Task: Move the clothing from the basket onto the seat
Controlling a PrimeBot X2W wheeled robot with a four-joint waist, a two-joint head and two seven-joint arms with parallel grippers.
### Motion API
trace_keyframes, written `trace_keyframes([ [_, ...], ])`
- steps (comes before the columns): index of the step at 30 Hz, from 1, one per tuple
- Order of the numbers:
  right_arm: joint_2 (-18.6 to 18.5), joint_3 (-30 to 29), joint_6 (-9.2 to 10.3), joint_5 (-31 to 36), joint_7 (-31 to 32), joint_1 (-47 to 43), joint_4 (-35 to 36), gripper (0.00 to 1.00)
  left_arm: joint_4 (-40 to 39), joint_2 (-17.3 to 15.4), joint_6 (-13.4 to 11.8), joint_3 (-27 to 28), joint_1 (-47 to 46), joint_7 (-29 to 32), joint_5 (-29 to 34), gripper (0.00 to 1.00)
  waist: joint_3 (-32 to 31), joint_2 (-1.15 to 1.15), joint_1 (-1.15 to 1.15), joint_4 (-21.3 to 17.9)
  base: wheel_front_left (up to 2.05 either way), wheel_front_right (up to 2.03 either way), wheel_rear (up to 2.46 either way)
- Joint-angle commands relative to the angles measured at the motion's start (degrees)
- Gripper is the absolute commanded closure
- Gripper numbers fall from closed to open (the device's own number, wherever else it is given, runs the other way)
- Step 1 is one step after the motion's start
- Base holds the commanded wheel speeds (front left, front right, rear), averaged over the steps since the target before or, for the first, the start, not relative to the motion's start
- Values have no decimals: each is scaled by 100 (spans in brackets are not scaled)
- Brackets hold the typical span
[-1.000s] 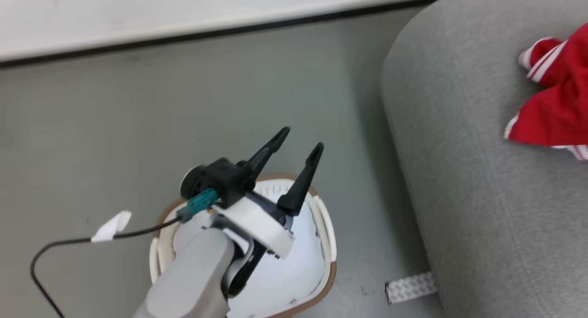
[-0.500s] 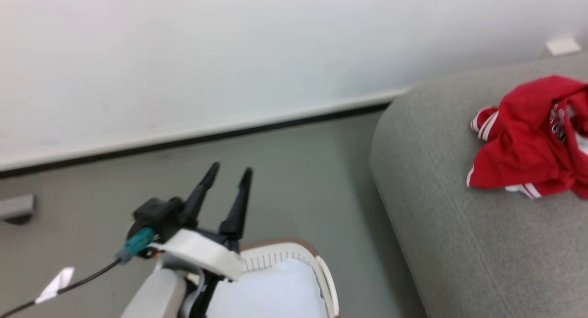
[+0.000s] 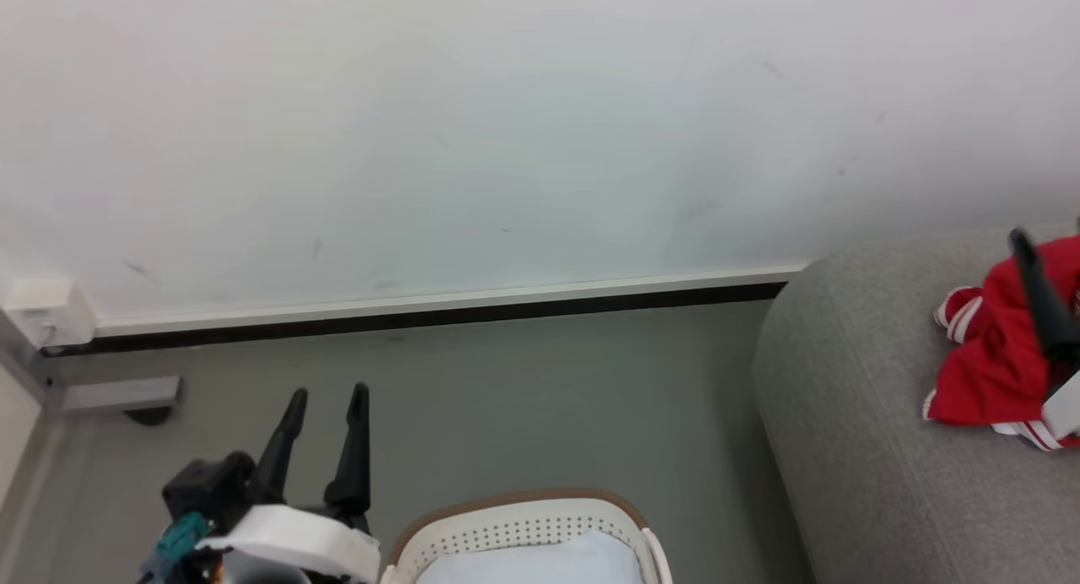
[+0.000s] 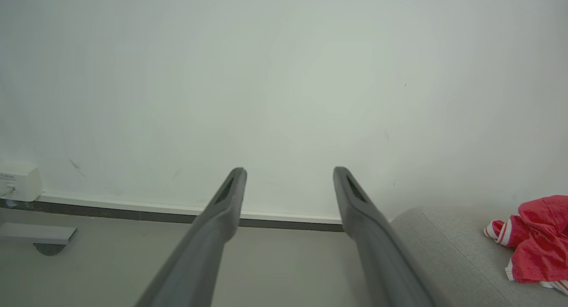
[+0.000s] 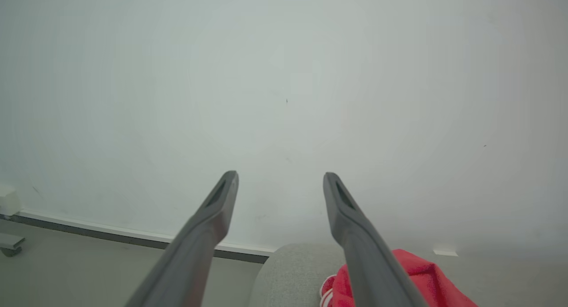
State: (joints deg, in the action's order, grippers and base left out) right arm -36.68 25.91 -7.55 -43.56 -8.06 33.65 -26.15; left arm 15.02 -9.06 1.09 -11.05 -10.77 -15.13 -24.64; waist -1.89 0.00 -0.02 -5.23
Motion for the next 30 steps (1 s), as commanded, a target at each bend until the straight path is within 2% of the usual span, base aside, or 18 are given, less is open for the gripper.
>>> trace_keyframes([
  [1,162,-115,13,75,-102,-280,59,0,-3,39,-21,74,159,-2,91,0,-62,0,2,121,0,0,0],
  [4,417,-591,14,547,-377,-741,118,0,-64,161,-39,238,327,-2,111,0,-89,0,2,233,0,0,0],
  [7,1042,-991,12,825,-563,-1286,350,0,-148,237,-21,413,520,-2,205,0,-114,0,2,304,0,0,0],
  [14,1962,-1562,14,1366,-713,-2302,737,0,-169,426,135,783,811,-2,669,0,-128,0,2,371,0,0,0],
  [23,2615,-1688,14,1926,-713,-2776,1013,0,-173,591,317,1111,940,-2,1159,0,50,0,2,267,0,0,0],
  [30,2898,-1635,14,2085,-714,-2810,1053,0,-162,605,359,1076,882,-2,1089,0,156,0,2,184,0,0,0],
])
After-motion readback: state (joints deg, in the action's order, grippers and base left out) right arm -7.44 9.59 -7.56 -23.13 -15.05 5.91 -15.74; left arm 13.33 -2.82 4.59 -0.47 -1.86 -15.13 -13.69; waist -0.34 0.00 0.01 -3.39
